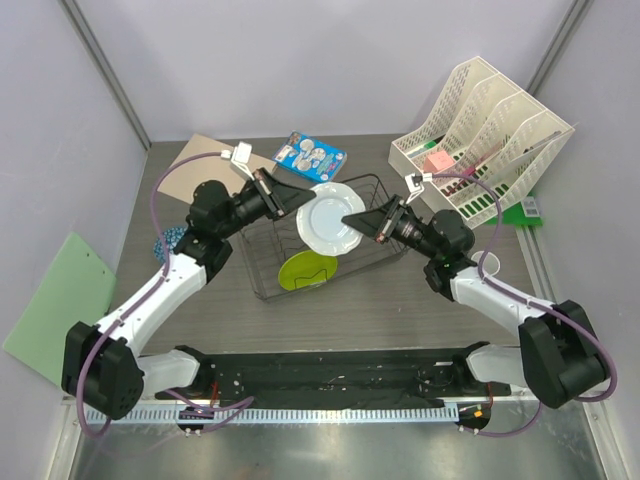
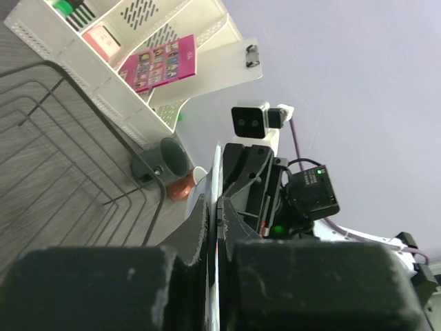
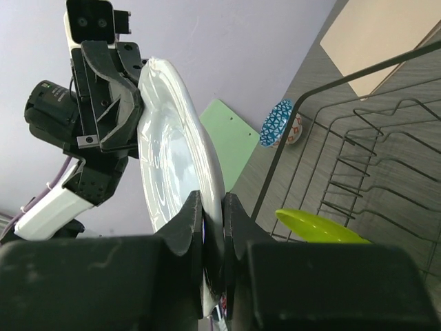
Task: Unload the mixed dishes from the dish rack
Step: Place the plate at the center of the board.
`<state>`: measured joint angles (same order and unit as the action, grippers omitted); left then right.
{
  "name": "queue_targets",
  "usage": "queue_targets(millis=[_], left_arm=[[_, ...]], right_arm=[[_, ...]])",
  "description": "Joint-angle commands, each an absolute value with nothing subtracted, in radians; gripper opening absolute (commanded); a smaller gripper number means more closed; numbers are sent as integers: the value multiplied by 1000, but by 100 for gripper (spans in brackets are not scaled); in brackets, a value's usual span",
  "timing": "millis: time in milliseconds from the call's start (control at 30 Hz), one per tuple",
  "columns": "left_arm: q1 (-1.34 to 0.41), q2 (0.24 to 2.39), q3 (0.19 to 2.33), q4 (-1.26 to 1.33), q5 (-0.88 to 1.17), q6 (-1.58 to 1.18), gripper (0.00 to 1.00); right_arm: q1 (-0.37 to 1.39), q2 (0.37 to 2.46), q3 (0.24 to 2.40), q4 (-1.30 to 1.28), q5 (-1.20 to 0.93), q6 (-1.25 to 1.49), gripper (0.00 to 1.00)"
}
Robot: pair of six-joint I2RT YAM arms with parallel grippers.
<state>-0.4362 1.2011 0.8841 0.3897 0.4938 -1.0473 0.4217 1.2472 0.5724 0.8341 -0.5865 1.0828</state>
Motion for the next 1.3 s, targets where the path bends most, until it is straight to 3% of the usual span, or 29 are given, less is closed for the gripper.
queue_targets(millis=[0, 33, 67, 100, 133, 167, 300, 400, 800, 900, 1100, 1267], left_arm=[[-437, 1131, 977, 291, 421, -936, 4], [-437, 1121, 994, 235, 396, -908, 19], [-437, 1100, 1029, 177, 308, -855, 60], [-436, 1088, 1044, 75, 260, -830, 74], [-430, 1072, 1066, 25, 206, -813, 94], [-423, 1033, 1072, -12, 137, -804, 100], [-407, 924, 1032, -93, -116, -799, 100], [-405, 876, 997, -149, -167, -788, 100], [-406, 723, 876, -330, -181, -804, 100], [-406, 695, 844, -348, -189, -801, 100], [-407, 692, 824, -374, -169, -785, 100], [-405, 695, 802, -387, -167, -784, 100]], right_arm=[[423, 1163, 612, 796, -548, 1031, 1], [423, 1152, 623, 757, -523, 1011, 1], [423, 1144, 629, 737, -511, 1003, 1], [425, 1128, 635, 721, -497, 997, 1], [425, 1124, 652, 688, -471, 980, 1], [425, 1123, 664, 671, -459, 973, 1], [425, 1163, 768, 579, -408, 956, 1], [423, 1282, 872, 513, -367, 951, 1], [446, 2062, 1996, -148, -342, 694, 1], [443, 2205, 2159, -189, -321, 690, 1], [417, 2408, 2383, -218, -293, 750, 1], [381, 2506, 2448, -219, -284, 814, 1]])
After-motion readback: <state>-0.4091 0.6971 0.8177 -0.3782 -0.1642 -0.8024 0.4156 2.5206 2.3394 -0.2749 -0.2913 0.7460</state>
